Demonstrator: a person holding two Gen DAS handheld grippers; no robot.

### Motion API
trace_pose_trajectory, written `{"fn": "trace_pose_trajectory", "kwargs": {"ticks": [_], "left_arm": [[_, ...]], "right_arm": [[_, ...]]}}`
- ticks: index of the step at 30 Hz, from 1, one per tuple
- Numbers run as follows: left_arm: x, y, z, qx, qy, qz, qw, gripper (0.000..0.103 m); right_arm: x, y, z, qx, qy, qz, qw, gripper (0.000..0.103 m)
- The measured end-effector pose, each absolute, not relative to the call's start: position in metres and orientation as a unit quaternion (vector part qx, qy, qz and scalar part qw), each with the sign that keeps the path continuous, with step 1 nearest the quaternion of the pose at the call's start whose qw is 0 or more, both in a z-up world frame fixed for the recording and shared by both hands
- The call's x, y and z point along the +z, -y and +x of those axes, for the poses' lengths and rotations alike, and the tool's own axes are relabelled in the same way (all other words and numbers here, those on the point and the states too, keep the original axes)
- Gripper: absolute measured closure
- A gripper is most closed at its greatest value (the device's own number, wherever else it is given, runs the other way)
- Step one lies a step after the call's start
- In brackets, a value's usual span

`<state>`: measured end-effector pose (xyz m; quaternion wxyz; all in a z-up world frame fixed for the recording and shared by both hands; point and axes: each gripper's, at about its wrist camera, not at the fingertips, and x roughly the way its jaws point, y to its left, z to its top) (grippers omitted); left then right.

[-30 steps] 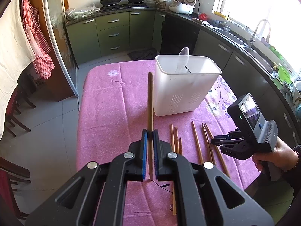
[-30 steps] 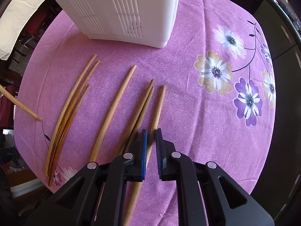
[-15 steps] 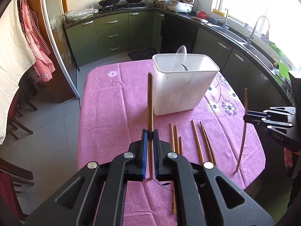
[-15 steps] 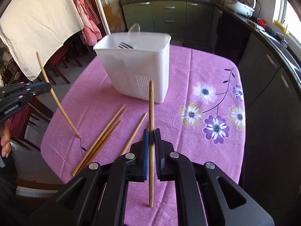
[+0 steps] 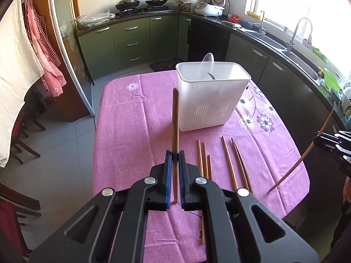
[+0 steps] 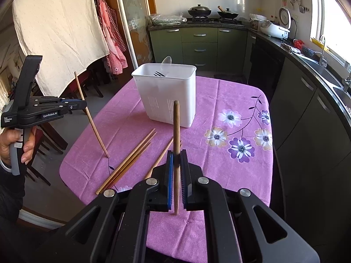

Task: Organize utensils
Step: 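Carry the chopsticks upright and release them into the white holder with both tools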

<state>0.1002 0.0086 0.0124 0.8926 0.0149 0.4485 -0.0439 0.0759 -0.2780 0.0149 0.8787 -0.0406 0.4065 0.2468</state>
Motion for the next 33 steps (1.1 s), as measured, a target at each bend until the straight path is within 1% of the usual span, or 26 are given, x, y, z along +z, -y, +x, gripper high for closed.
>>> {"fn": "trace_pose_trajectory", "kwargs": {"ticks": [7,14,20,23,25,27,33], "left_arm": [[0.030,-0.006,0.099,-0.046,-0.439,0.015,0.897,0.097],[0.079,0.000,0.110,-0.059,-0.415,0.017,0.908,0.097],[0.145,0.013,0.125,-0.062,-0.347,0.015,0.936,0.097],[0.170,0.021,0.134,-0.059,-0.307,0.013,0.950,0.097],[0.176,0.028,0.145,-0.051,-0.285,0.017,0.957,0.097],[0.173,0.033,0.161,-0.046,-0.279,0.018,0.959,0.097],[0.131,0.041,0.205,-0.044,-0.320,0.018,0.946,0.097]], "right_arm": [[0.045,0.277,0.086,0.264,-0.377,-0.021,0.888,0.096],[0.111,0.273,0.109,0.284,-0.323,0.007,0.903,0.096],[0.177,0.266,0.139,0.288,-0.258,0.035,0.922,0.096],[0.199,0.260,0.157,0.280,-0.230,0.040,0.931,0.096],[0.204,0.253,0.172,0.268,-0.218,0.032,0.938,0.096],[0.199,0.245,0.190,0.260,-0.224,0.028,0.939,0.096],[0.147,0.218,0.237,0.253,-0.275,0.009,0.928,0.096]]}}
